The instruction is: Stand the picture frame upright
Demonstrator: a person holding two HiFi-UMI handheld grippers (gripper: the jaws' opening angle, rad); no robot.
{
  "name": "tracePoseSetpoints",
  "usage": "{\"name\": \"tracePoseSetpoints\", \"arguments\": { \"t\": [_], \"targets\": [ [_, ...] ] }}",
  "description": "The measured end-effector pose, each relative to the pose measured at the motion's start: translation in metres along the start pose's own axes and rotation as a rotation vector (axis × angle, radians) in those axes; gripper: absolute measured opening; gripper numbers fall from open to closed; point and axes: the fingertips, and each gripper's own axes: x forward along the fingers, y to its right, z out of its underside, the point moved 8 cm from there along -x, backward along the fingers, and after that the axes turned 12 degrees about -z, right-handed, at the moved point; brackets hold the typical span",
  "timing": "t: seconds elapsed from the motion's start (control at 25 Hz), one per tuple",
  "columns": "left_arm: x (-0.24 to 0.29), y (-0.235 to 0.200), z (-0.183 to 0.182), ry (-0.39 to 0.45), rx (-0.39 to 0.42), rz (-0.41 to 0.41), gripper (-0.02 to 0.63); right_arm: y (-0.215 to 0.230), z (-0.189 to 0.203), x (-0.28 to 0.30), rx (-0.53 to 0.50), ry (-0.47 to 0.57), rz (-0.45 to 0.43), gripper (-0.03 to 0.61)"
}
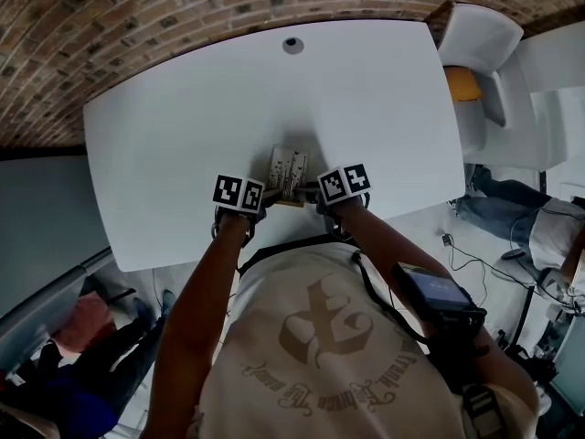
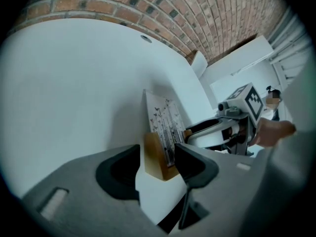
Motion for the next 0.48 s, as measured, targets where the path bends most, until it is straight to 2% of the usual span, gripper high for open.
{"name": "tracePoseSetpoints", "arguments": {
  "t": [0.48],
  "targets": [
    [-0.0013,0.0058,0.0031,-0.001,-0.004,-0.02,0.195,-0.0028,-0.0021,-0.0004,-0.04,-0.029,0.023,0.155]
  ]
}}
